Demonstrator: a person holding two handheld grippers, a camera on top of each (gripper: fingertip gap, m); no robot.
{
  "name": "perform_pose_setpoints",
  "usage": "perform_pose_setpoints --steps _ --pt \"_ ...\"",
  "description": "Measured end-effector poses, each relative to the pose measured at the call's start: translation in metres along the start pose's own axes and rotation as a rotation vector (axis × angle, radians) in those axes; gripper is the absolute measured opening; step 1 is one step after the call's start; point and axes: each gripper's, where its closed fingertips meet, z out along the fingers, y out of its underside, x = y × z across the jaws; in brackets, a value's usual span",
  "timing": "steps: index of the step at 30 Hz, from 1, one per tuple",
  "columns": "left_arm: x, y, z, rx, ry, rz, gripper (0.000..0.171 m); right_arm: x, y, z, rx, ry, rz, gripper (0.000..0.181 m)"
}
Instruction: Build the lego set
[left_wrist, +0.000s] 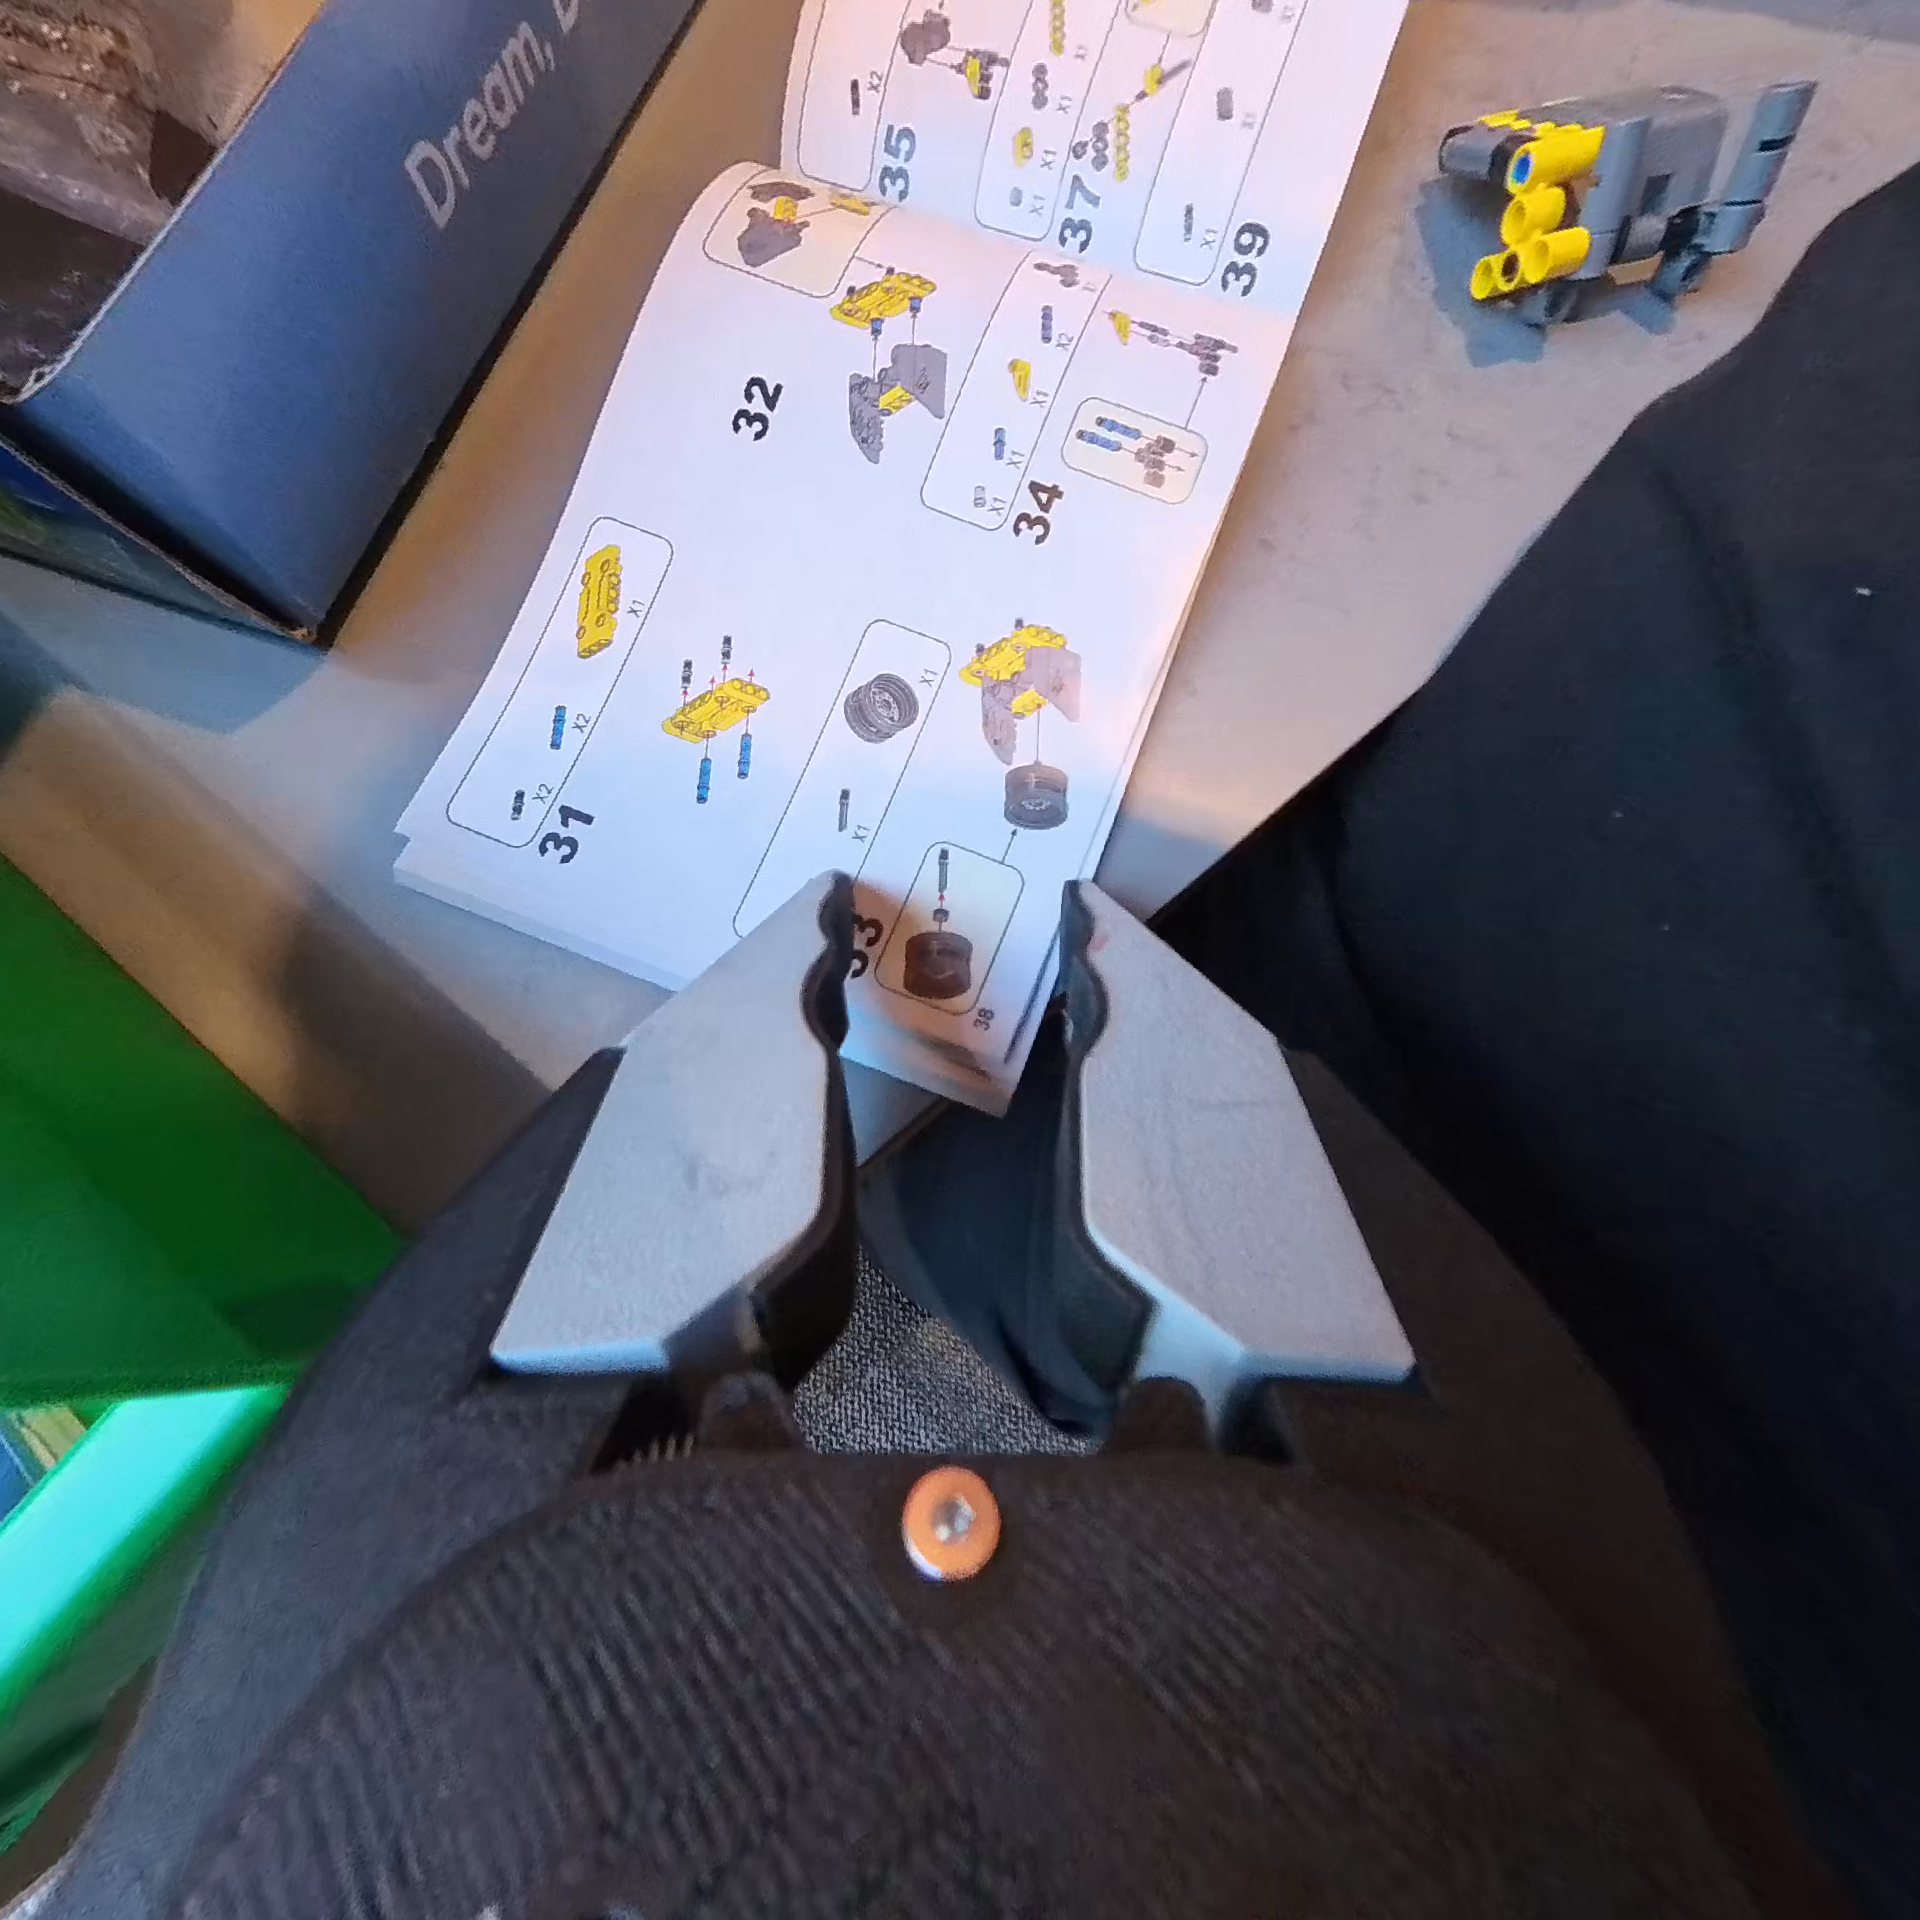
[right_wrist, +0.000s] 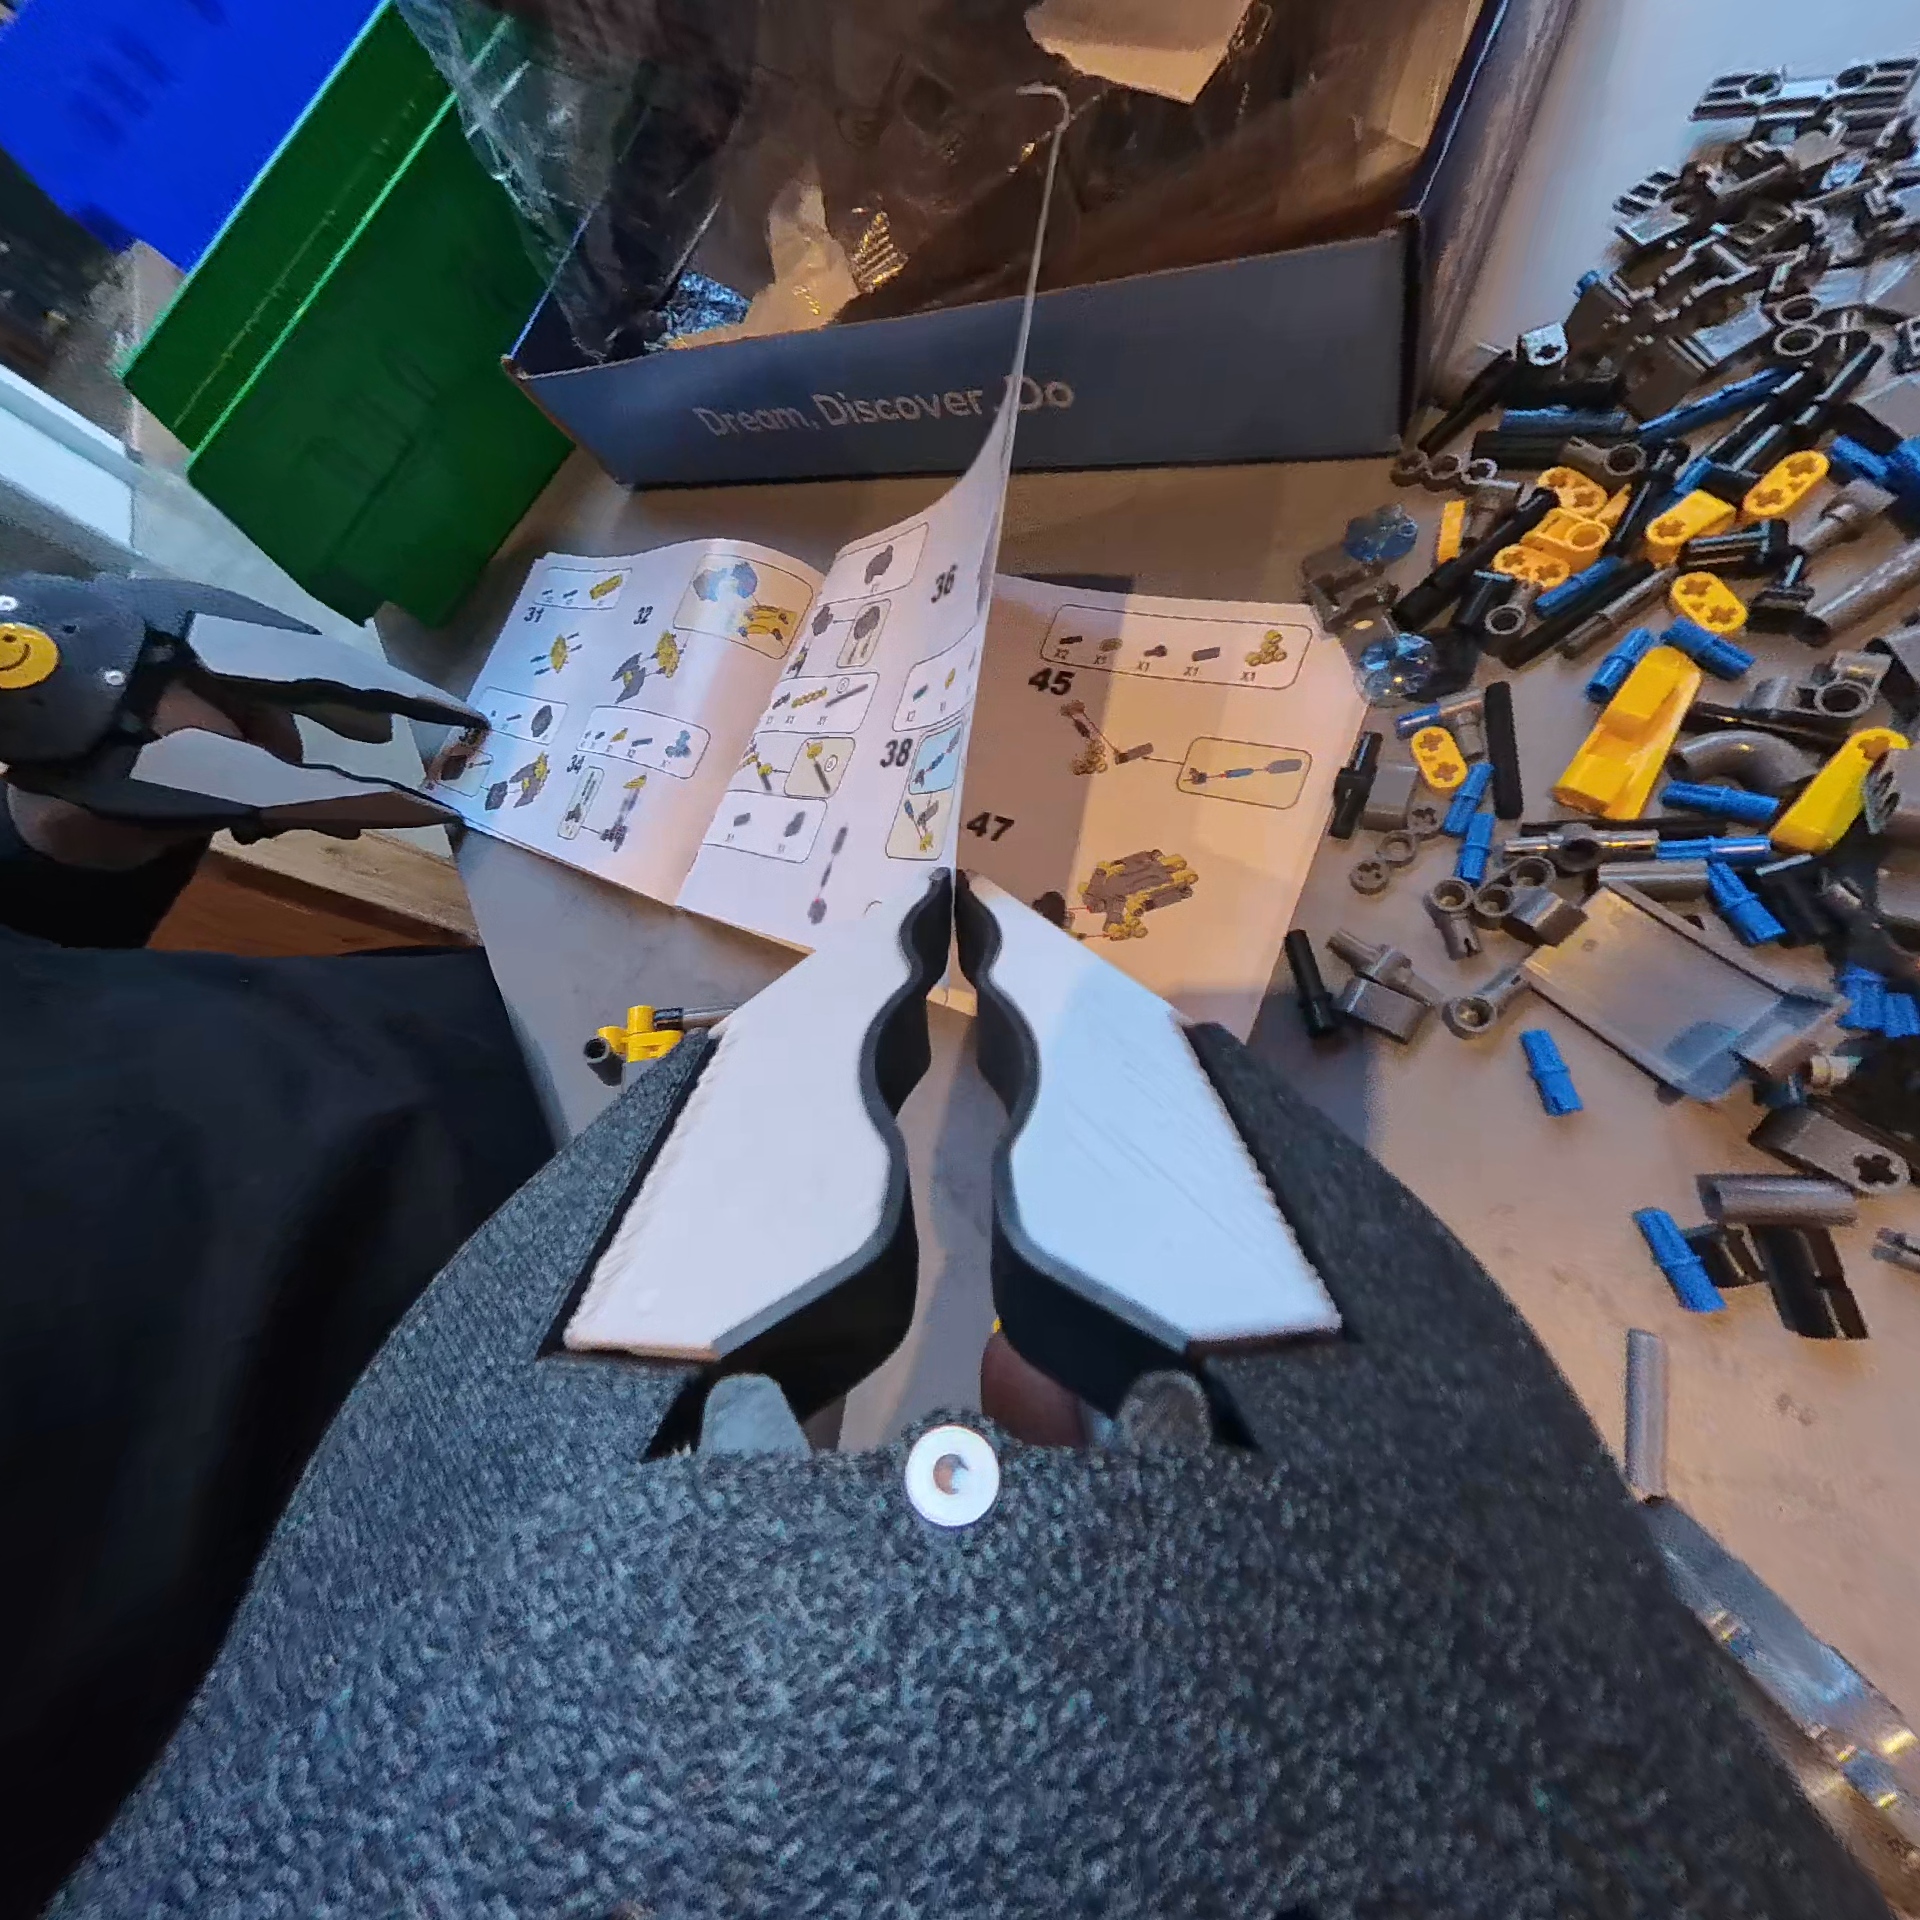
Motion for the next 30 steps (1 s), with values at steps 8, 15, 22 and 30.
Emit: perform_pose_setpoints --steps 8,15,22,30 --pt "-0.0002 -0.0002 0.0002 0.001 0.003 -0.002 0.039 0.0023 -0.0013 -0.0023 0.021 -0.024 0.052 0.001" --pt "-0.0003 -0.0004 0.0005 0.007 0.006 -0.012 0.039 0.0024 -0.0001 -0.0016 0.018 -0.027 0.059 0.001" --pt "-0.0003 -0.0004 0.0005 0.010 0.004 -0.013 0.039 0.0018 0.0002 -0.0020 0.018 -0.029 0.059 0.001" --pt "-0.0002 -0.0003 0.0005 0.015 0.005 -0.017 0.039 0.0019 0.0012 -0.0013 0.015 -0.027 0.058 0.001"
